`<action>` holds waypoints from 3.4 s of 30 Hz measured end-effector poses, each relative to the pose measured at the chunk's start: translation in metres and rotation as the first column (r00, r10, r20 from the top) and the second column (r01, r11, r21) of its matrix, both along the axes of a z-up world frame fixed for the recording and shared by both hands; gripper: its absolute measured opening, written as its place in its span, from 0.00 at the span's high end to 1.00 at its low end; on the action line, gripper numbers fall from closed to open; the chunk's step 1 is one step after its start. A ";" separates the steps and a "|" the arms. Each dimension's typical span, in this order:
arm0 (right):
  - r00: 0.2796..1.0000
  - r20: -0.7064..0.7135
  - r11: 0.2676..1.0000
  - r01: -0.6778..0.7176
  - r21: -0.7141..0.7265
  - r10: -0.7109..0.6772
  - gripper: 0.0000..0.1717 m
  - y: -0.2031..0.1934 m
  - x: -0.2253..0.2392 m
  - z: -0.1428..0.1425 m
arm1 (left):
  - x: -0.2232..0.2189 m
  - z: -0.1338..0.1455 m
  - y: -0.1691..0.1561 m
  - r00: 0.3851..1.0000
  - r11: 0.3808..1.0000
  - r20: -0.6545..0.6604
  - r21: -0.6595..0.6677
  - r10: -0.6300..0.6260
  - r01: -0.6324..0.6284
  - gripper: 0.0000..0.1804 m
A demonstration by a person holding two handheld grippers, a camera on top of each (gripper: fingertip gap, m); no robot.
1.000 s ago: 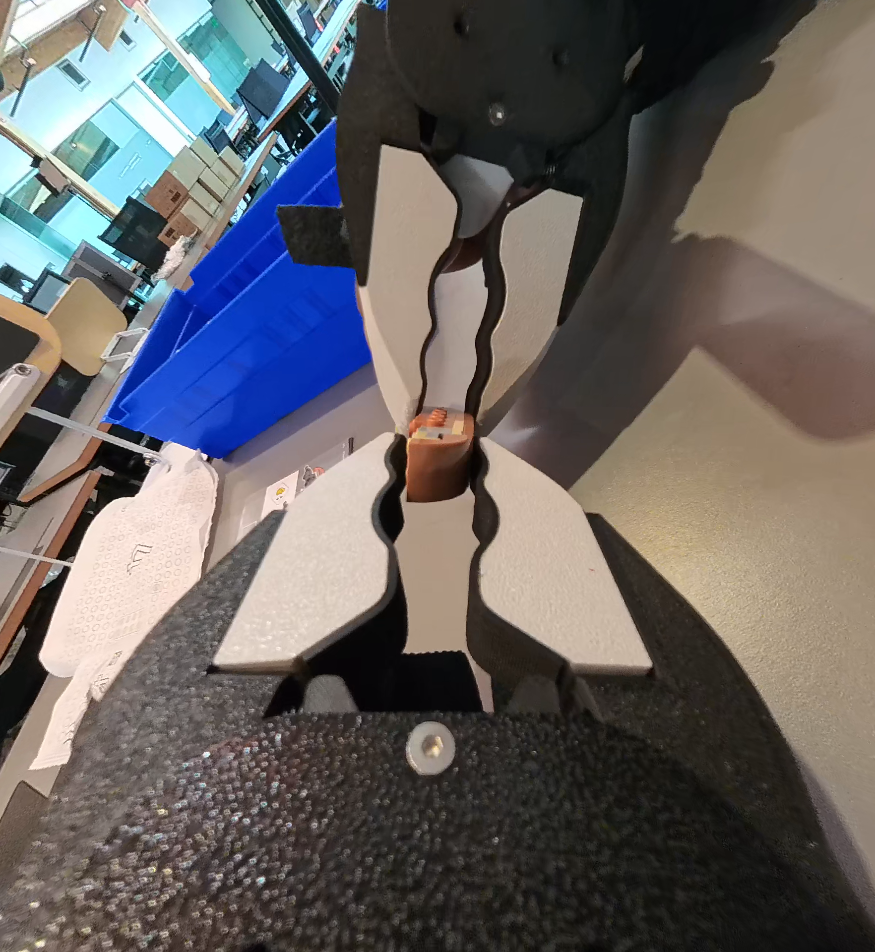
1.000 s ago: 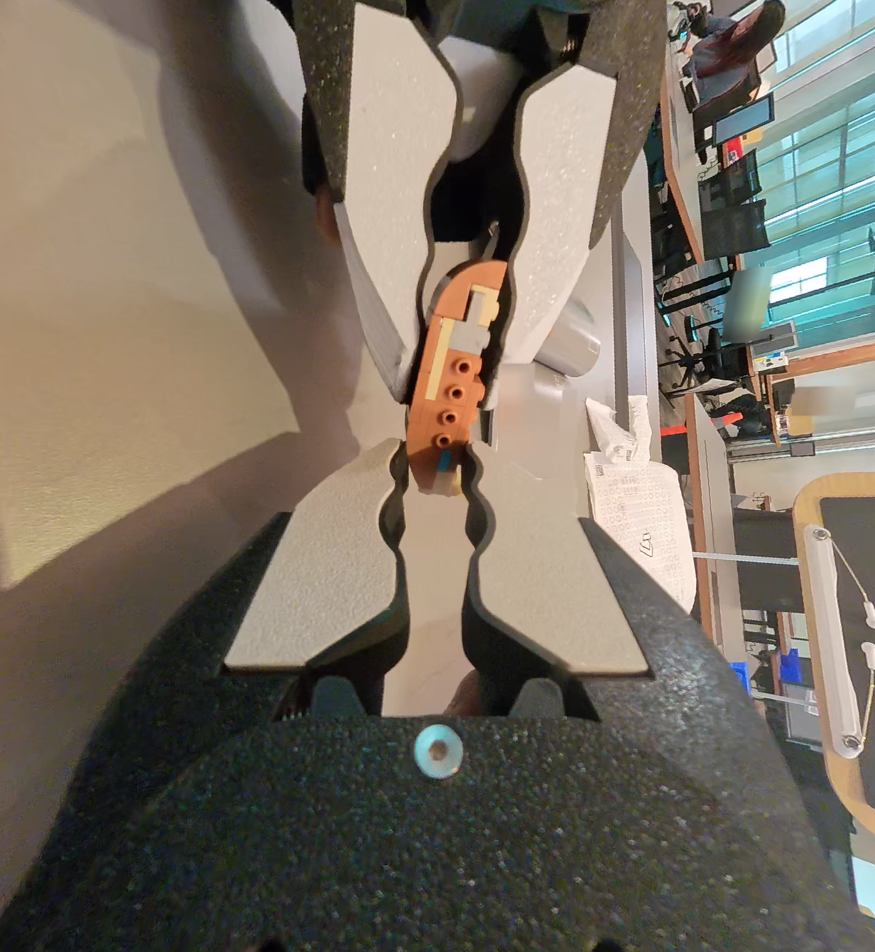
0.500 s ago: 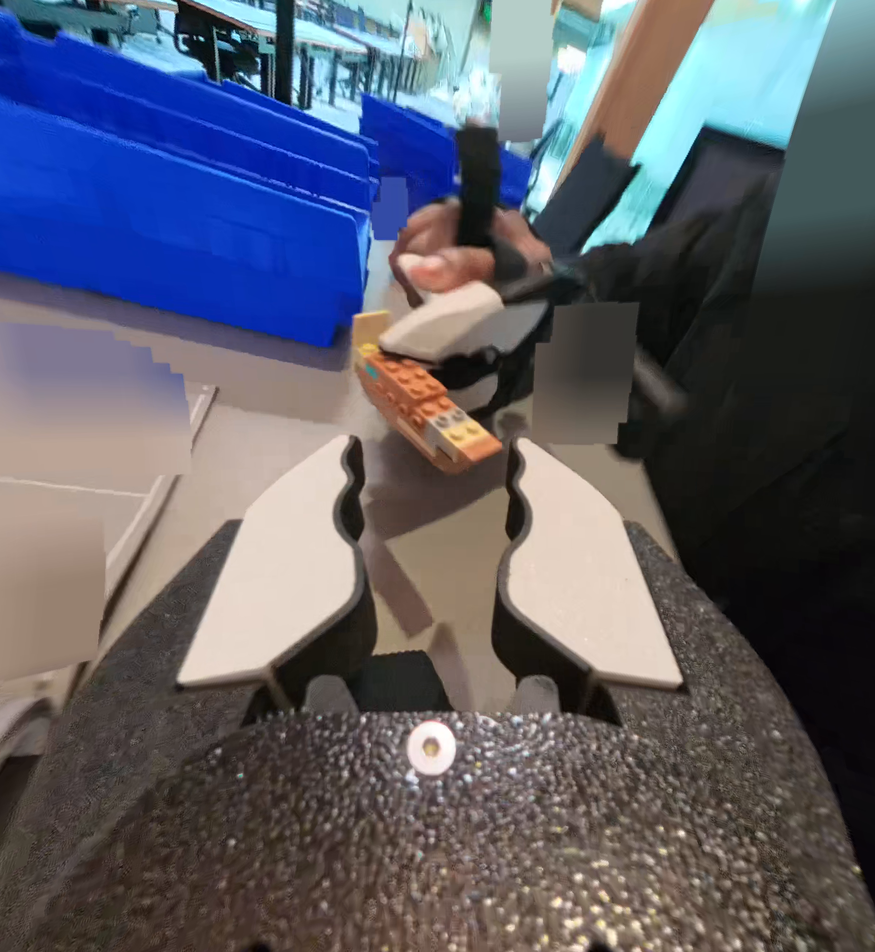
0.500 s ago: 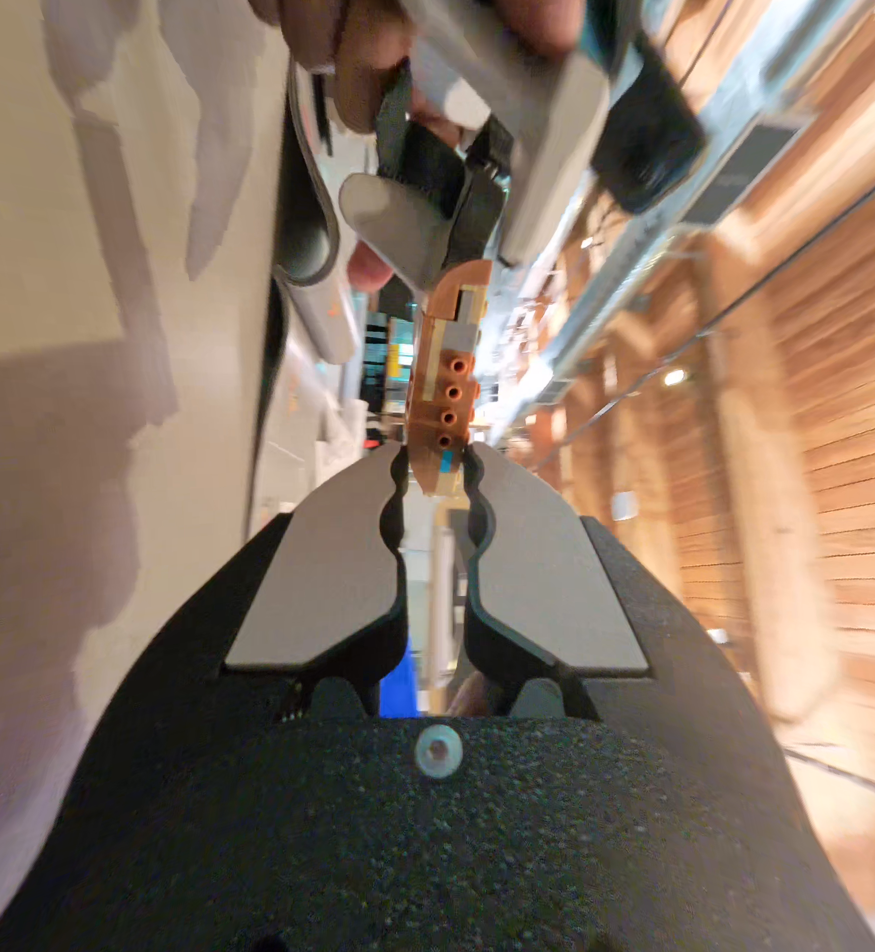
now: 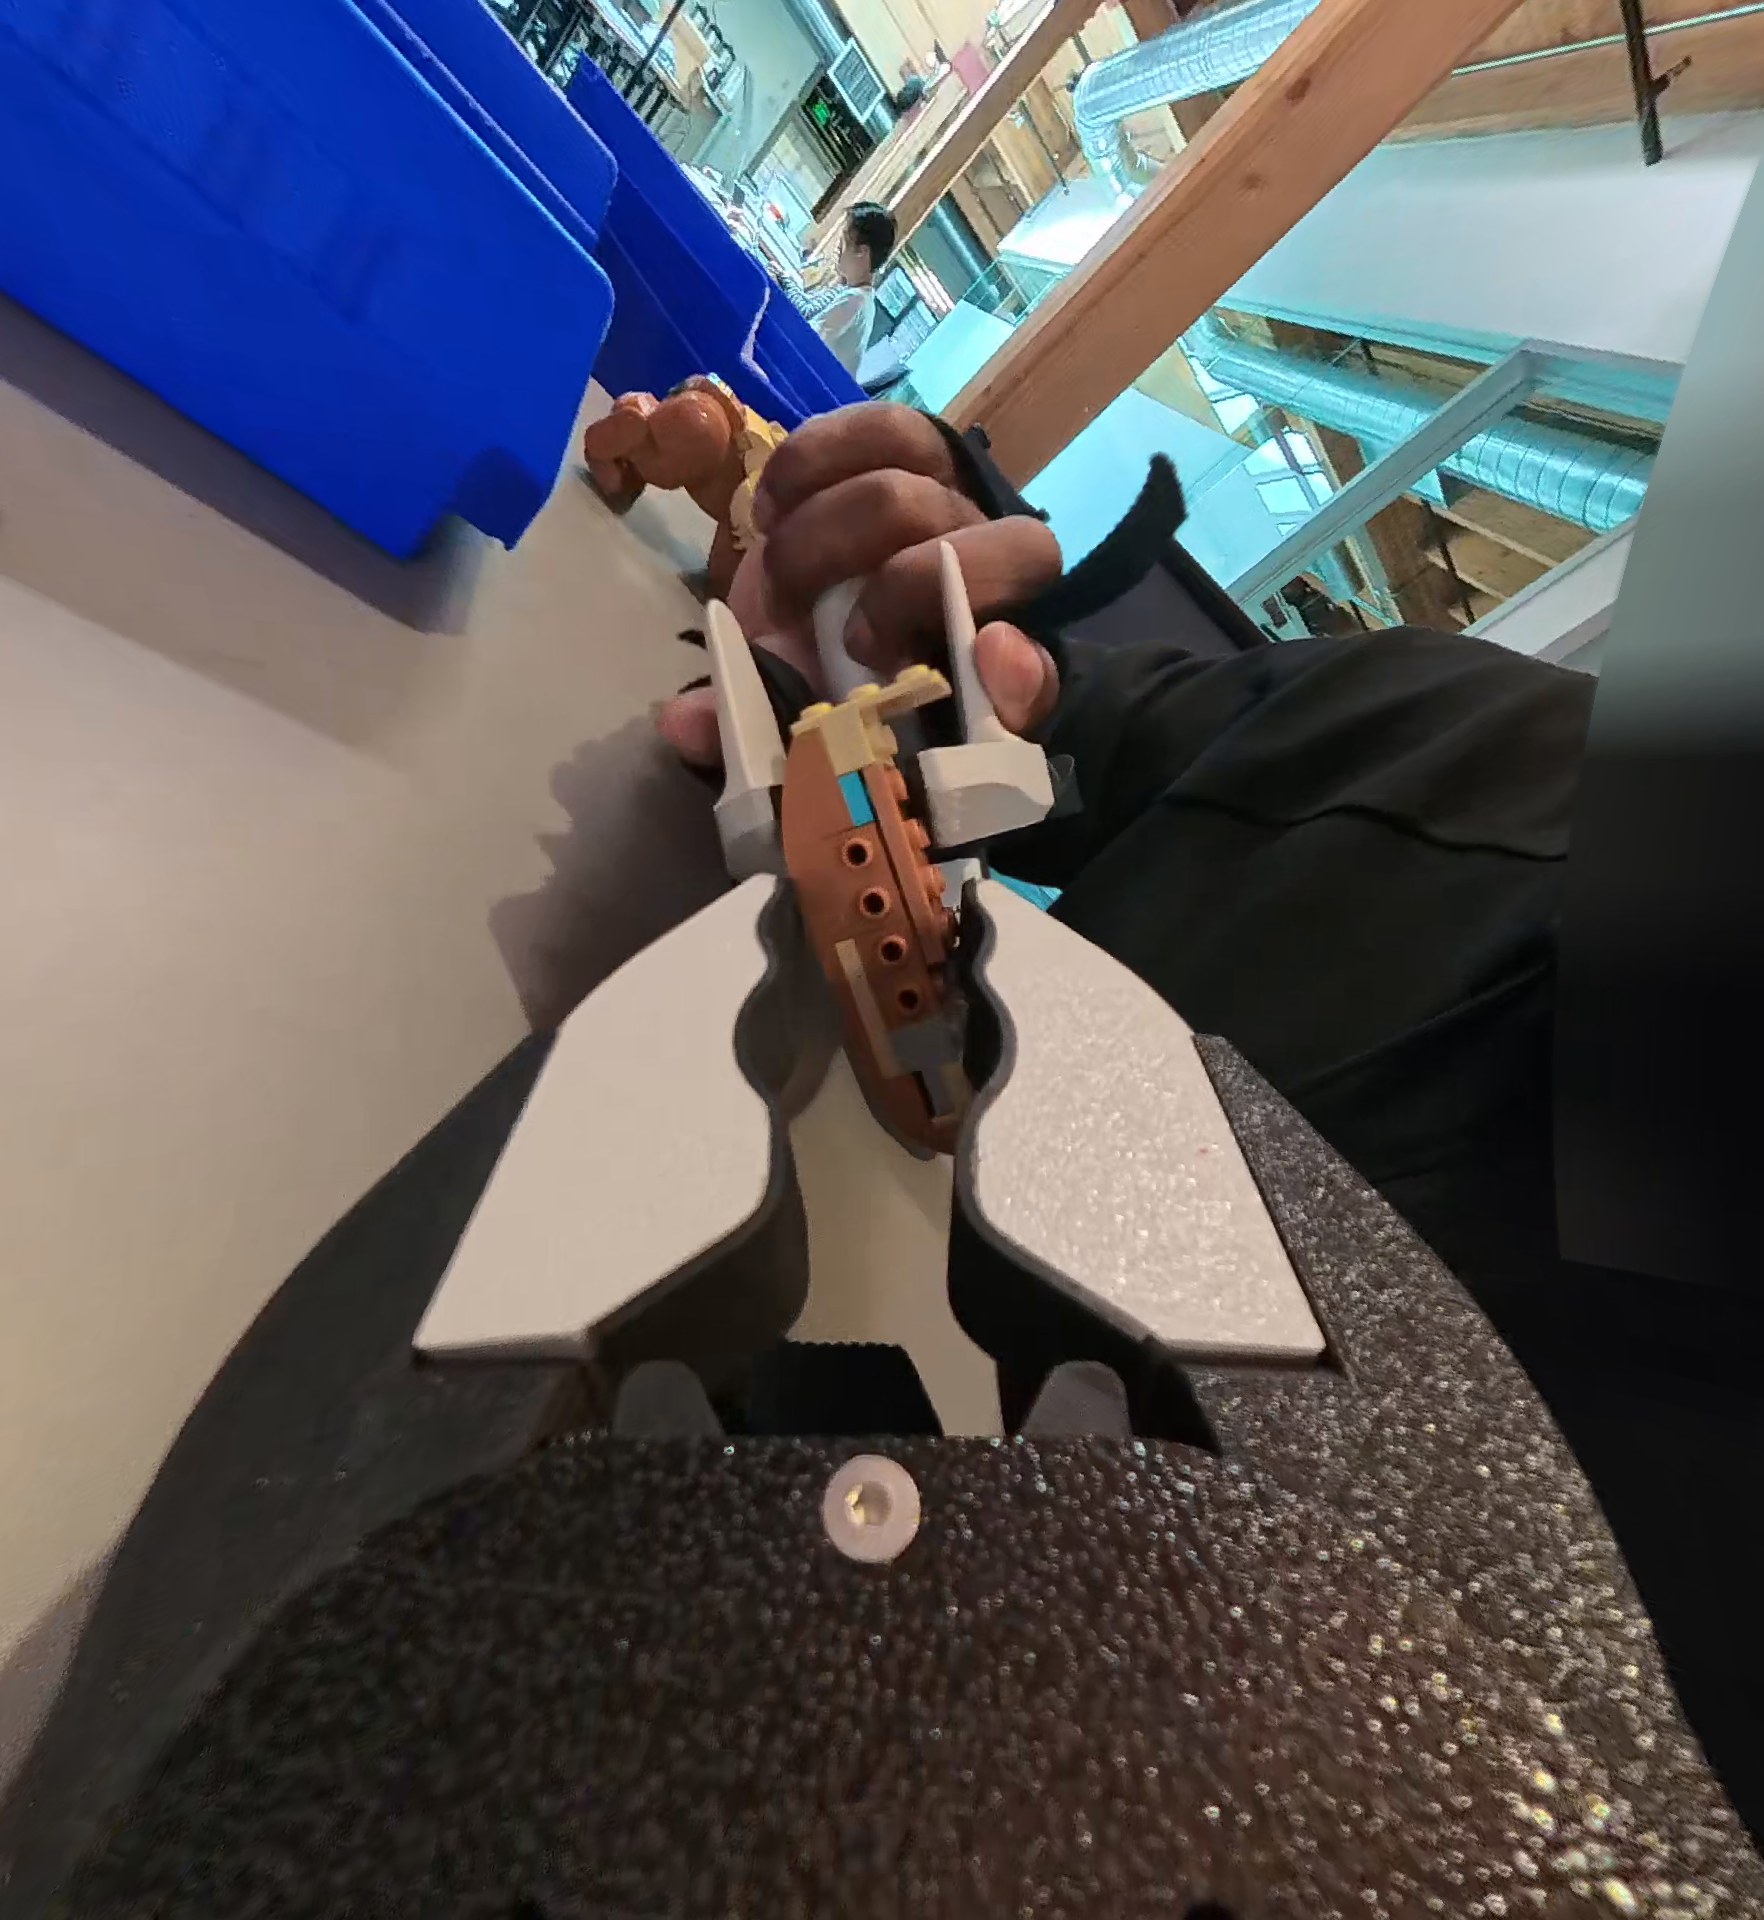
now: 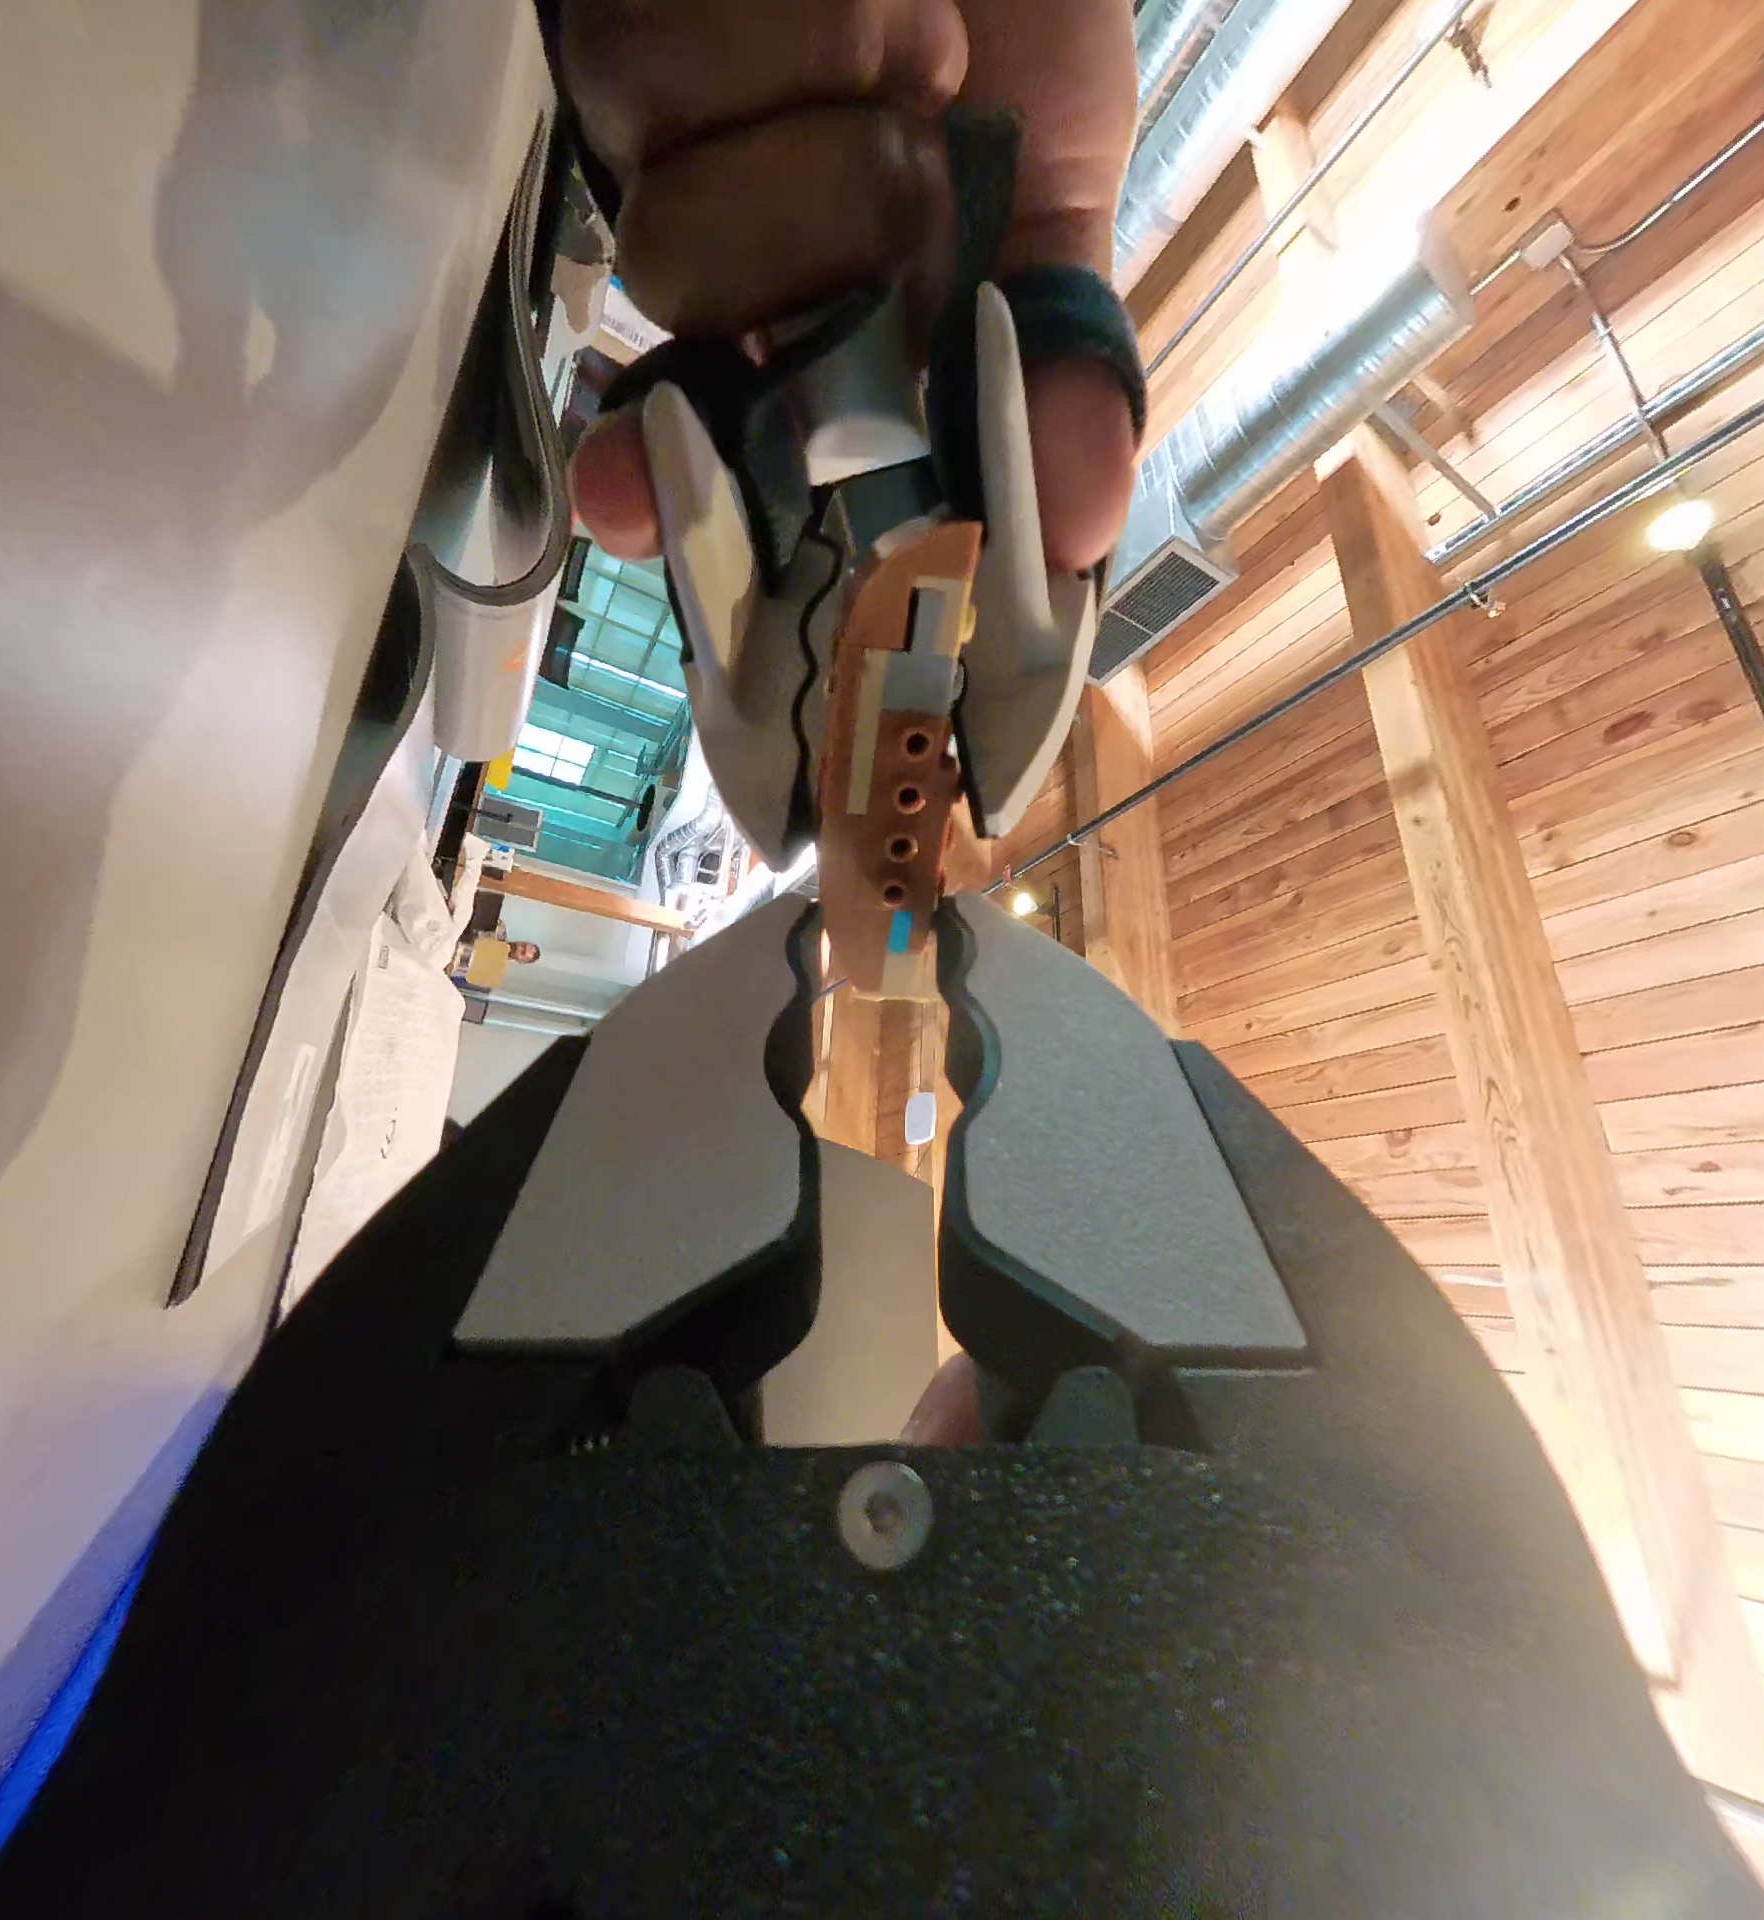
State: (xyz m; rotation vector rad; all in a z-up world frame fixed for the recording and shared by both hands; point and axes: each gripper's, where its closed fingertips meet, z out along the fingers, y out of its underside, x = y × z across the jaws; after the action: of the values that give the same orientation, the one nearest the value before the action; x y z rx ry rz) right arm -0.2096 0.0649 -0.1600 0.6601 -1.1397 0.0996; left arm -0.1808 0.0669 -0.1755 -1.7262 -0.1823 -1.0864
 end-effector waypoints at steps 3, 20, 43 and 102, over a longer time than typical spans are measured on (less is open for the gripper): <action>1.000 0.022 0.999 -0.007 -0.035 0.008 0.86 0.002 0.000 0.001 | -0.001 -0.001 0.001 0.998 1.000 -0.055 0.006 0.014 -0.013 0.85; 0.193 0.547 0.382 0.530 -0.757 0.815 0.72 0.012 -0.012 -0.011 | -0.041 -0.009 0.006 0.558 0.956 -0.781 0.175 0.281 -0.237 0.86; 0.174 0.577 0.472 0.413 -0.779 0.798 0.86 0.001 0.001 -0.012 | -0.025 -0.021 0.009 0.429 0.975 -0.879 0.148 0.207 -0.168 0.86; 0.062 0.269 0.193 0.547 -0.815 0.961 0.86 0.003 0.005 0.013 | -0.021 0.009 0.018 0.388 0.896 -0.810 0.368 0.440 -0.248 0.86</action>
State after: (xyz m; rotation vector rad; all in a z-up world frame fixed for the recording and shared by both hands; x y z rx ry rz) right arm -0.2048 0.0680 -0.1467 -0.6665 -1.7993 2.0397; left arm -0.2016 0.0851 -0.1667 -1.7488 0.2211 0.2179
